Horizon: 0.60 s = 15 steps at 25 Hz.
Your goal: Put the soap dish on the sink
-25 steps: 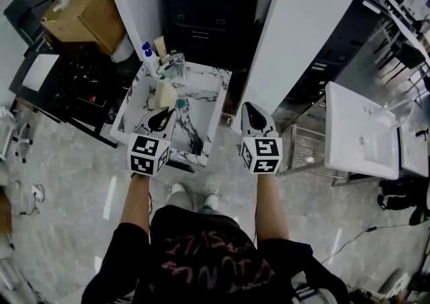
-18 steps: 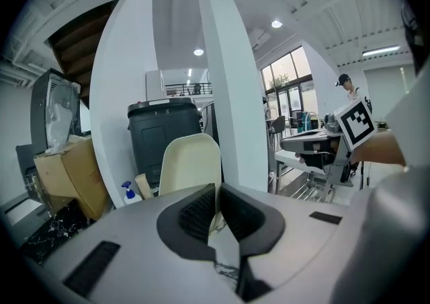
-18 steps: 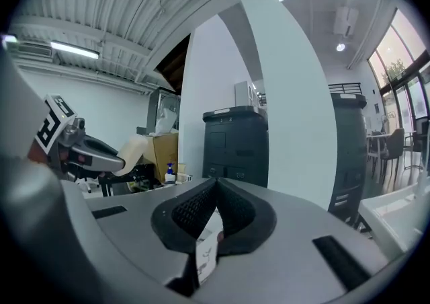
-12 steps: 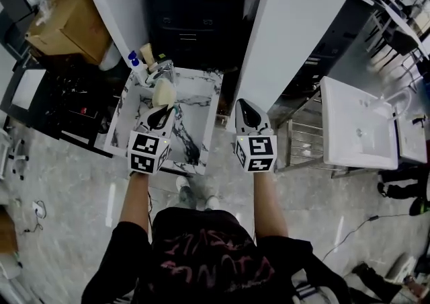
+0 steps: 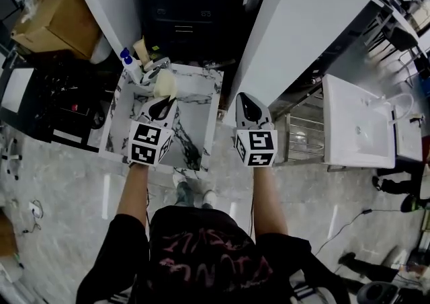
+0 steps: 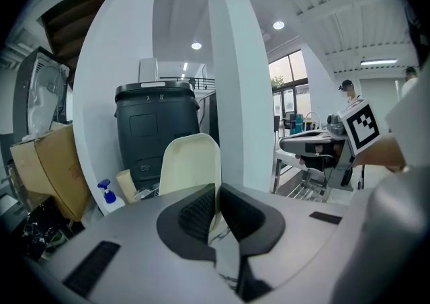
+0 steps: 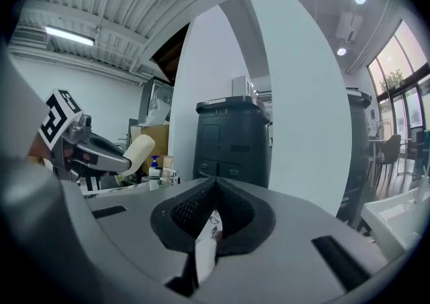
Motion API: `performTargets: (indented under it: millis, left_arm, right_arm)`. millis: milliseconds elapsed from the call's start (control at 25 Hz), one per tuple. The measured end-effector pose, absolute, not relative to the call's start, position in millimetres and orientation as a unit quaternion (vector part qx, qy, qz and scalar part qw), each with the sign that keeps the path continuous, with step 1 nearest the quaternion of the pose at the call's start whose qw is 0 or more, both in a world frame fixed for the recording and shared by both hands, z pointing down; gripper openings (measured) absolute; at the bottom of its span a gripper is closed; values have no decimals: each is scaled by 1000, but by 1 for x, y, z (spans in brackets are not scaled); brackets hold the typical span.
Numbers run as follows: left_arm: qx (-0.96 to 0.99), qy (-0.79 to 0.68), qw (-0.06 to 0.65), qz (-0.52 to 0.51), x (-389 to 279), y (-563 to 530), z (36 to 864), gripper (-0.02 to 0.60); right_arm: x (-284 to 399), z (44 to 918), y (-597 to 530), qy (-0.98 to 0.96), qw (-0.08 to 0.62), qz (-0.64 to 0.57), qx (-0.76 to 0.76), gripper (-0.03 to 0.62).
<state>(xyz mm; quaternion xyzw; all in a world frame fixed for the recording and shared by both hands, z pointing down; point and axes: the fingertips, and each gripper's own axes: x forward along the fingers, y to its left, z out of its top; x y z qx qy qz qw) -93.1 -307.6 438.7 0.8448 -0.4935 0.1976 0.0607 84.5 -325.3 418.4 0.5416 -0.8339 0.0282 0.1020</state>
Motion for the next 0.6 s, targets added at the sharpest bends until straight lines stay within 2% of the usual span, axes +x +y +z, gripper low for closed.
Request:
performTargets:
  millis: [600]
  left_arm:
    - [847,-452,92,263,-88,-370,511,34]
  right_arm:
    - [73,476,-373,-826,123,67,546,12]
